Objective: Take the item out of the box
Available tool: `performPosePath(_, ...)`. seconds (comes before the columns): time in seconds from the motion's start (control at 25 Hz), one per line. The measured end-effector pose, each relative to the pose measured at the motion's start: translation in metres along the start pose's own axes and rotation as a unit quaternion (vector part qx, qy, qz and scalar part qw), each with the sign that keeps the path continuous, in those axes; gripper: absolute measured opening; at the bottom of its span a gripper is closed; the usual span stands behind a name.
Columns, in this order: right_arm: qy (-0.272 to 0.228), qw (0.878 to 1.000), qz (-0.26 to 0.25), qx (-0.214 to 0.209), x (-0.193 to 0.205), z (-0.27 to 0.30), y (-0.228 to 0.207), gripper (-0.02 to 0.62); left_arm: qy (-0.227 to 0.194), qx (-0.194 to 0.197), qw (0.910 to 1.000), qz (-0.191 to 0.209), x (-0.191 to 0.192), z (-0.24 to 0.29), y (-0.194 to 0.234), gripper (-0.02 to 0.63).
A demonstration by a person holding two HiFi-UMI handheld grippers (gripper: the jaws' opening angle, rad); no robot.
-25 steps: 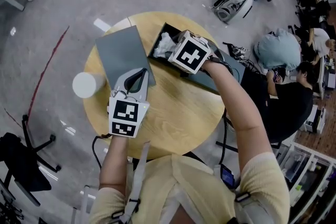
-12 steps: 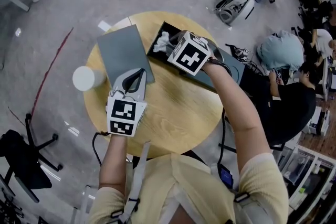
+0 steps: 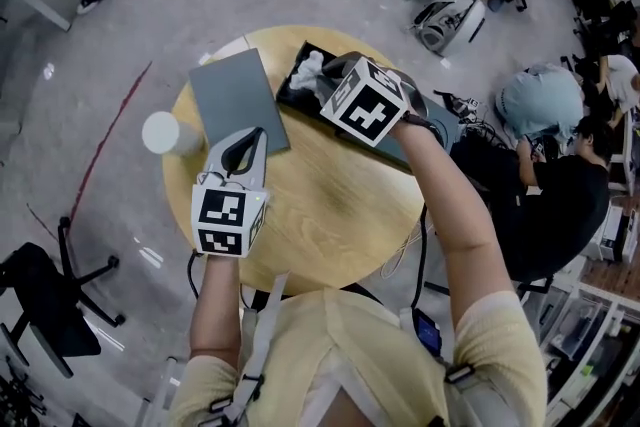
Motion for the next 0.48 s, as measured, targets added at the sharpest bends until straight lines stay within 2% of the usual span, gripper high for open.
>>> performPosePath(0.48, -0.071, 0.997, 0.013, 0.031, 0.013, -0.068, 0.029, 0.015, -0.024, -0.025, 0.9993, 0.009, -0.007, -0.043, -0.021, 0.002)
Point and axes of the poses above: the fingertips, and each gripper's own axes: z forward along the fingers, y to its left, x out of its underside, the point moved 1 cm from there along -z, backward along the fingers, and after that the axes turned 14 degrees about y, right-handed, at the moved point
